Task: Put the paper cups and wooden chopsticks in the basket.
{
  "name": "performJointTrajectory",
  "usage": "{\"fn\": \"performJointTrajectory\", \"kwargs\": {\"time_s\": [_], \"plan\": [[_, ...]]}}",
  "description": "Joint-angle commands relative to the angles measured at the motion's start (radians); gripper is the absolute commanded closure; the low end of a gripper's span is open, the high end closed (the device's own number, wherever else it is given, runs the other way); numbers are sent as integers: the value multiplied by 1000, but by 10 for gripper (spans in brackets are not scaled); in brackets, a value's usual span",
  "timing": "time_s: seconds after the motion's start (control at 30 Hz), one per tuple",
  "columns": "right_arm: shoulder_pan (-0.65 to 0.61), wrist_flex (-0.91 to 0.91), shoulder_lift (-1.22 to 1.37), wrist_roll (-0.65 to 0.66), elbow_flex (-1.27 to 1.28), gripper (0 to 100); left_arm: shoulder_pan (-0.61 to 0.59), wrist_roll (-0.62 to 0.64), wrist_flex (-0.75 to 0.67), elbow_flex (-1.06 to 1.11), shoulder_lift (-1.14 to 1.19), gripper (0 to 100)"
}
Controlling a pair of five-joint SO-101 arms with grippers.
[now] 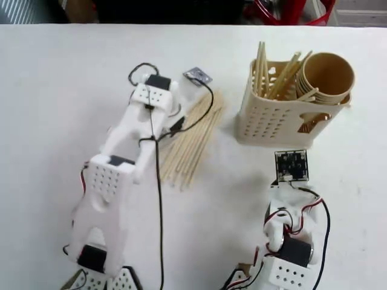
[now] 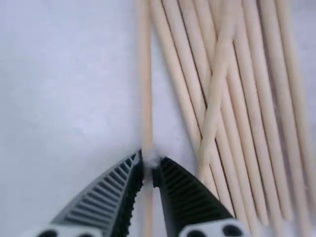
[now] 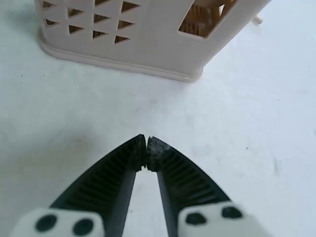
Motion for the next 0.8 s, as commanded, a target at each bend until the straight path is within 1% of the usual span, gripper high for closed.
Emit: {"fn": "performJointTrajectory", "kwargs": {"time_s": [0.0, 0.2, 0.3, 0.37, 0.47, 0.57, 0.67, 0.77], "plan": [[-2, 2, -13, 9, 8, 981, -15, 63, 61, -91, -7, 978], [-1, -1, -13, 9, 8, 981, -24, 150, 210, -276, -117, 978], [-1, -1, -13, 9, 8, 981, 5, 176, 290, -396, -197, 978], [-1, -1, -13, 9, 8, 981, 39, 190, 315, -476, -263, 978], [-1, -1, -13, 9, 8, 981, 96, 226, 310, -572, -389, 978], [-1, -2, -13, 9, 8, 981, 205, 226, 290, -647, -492, 978], [-1, -2, -13, 9, 8, 981, 323, 224, 203, -694, -527, 978], [-1, -2, -13, 9, 8, 981, 401, 230, 74, -701, -527, 978]]}}
